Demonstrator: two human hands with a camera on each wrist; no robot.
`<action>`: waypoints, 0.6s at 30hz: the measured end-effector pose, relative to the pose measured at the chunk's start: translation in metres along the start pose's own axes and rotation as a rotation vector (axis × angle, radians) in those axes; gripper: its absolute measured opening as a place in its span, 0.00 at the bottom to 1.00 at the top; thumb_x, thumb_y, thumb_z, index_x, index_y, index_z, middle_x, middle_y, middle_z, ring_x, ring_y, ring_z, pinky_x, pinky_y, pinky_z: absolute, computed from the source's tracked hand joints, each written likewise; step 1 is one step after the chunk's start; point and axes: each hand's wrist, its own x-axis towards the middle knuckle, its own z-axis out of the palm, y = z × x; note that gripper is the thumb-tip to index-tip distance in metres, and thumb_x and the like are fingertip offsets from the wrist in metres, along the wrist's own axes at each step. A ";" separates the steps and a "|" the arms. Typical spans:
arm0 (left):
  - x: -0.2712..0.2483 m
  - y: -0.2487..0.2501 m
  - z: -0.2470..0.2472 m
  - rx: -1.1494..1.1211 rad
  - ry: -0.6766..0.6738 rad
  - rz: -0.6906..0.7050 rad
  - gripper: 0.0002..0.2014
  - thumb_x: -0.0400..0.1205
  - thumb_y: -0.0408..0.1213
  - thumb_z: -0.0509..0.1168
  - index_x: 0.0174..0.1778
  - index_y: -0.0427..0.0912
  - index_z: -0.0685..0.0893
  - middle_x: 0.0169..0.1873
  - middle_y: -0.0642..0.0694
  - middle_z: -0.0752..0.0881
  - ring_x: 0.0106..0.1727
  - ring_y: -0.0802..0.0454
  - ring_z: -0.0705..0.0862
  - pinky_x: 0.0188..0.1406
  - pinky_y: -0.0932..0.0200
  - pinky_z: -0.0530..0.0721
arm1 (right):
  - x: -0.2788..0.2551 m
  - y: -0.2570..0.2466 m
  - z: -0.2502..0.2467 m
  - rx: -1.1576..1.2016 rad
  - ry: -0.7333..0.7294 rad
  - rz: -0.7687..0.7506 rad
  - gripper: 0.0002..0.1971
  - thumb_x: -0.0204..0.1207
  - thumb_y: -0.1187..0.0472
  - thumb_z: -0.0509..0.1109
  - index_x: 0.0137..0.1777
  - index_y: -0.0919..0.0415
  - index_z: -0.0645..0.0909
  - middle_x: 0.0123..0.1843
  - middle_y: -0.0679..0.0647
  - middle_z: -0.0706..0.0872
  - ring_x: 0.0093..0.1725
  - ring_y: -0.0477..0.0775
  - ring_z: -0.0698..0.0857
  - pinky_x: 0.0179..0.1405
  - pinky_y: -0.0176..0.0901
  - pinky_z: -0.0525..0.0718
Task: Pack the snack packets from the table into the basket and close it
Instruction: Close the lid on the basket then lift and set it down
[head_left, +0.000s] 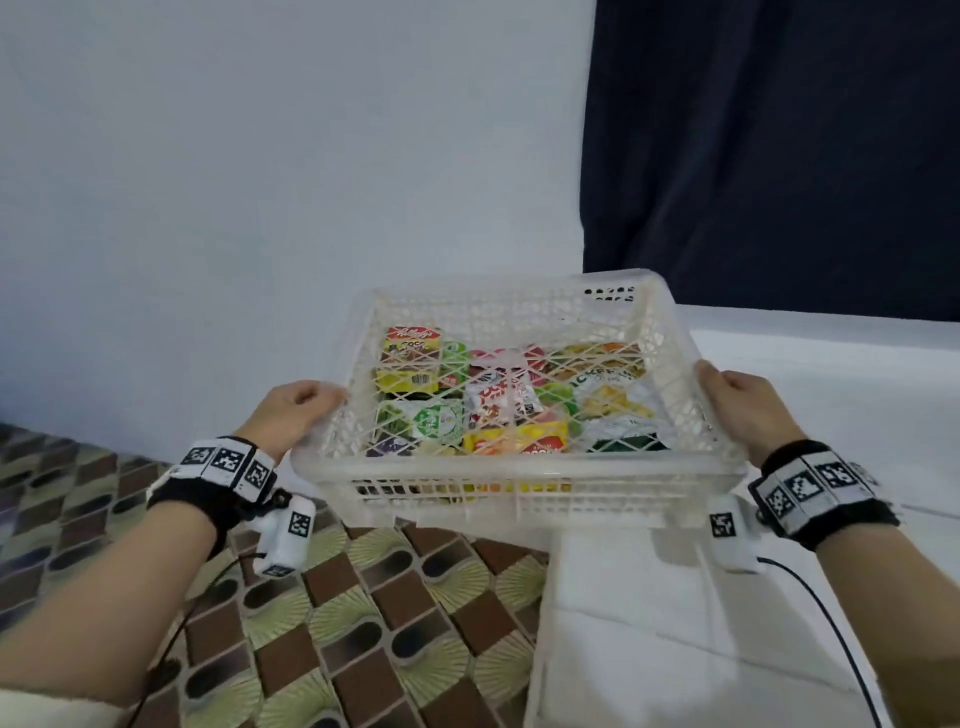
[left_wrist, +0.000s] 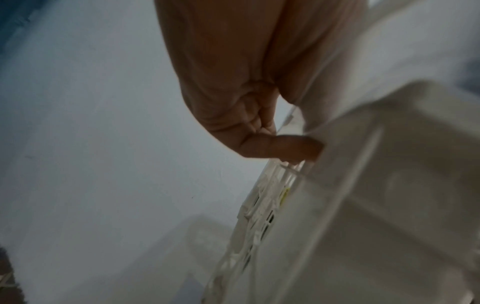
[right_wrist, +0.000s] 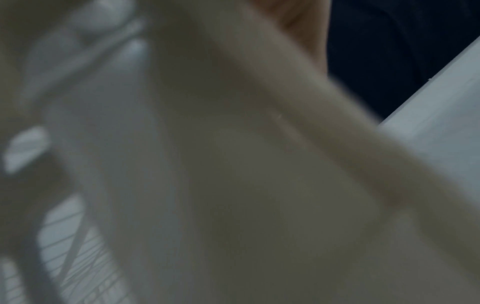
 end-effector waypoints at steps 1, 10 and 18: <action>0.011 -0.012 -0.014 0.003 -0.009 0.005 0.14 0.82 0.43 0.66 0.60 0.40 0.85 0.52 0.46 0.84 0.54 0.50 0.80 0.39 0.68 0.74 | -0.003 -0.005 0.020 0.001 0.012 0.001 0.25 0.82 0.44 0.60 0.37 0.68 0.78 0.35 0.63 0.79 0.33 0.58 0.75 0.31 0.44 0.69; 0.097 -0.120 -0.127 0.056 -0.094 0.007 0.11 0.81 0.47 0.66 0.52 0.45 0.85 0.47 0.43 0.87 0.47 0.47 0.83 0.46 0.55 0.82 | -0.039 -0.050 0.174 -0.167 0.083 0.043 0.28 0.85 0.46 0.54 0.27 0.64 0.67 0.26 0.61 0.72 0.30 0.59 0.73 0.29 0.47 0.64; 0.150 -0.202 -0.138 0.146 -0.082 -0.052 0.08 0.82 0.45 0.66 0.49 0.45 0.83 0.43 0.43 0.85 0.43 0.47 0.81 0.37 0.61 0.77 | -0.023 -0.029 0.277 -0.218 0.029 0.135 0.28 0.84 0.41 0.50 0.45 0.64 0.81 0.42 0.62 0.85 0.43 0.60 0.82 0.46 0.47 0.76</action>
